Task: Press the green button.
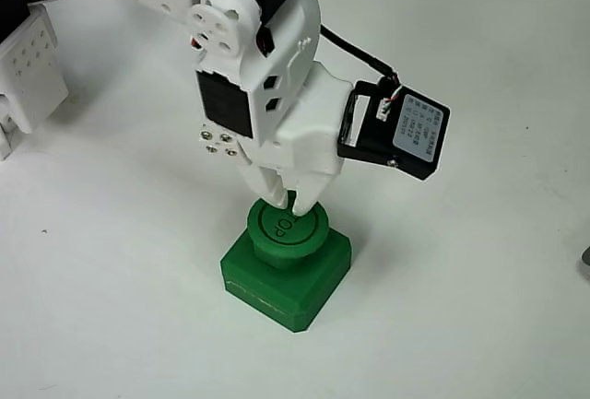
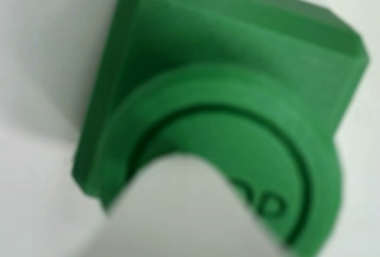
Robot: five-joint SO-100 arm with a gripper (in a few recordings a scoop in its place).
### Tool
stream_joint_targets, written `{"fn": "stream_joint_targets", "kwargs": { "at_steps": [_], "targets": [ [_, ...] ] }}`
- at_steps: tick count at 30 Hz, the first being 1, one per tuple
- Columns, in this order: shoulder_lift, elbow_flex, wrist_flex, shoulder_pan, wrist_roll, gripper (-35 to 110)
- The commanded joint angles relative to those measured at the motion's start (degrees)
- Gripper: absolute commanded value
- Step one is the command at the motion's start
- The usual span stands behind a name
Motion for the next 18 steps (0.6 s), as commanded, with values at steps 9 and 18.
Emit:
{"fn": "stream_joint_targets", "kwargs": {
  "at_steps": [9,18],
  "targets": [
    [-0.9,-1.2,0.4,-0.4,0.2,0],
    [6.2,6.7,0.4,0.7,0.3,0]
  ]
}}
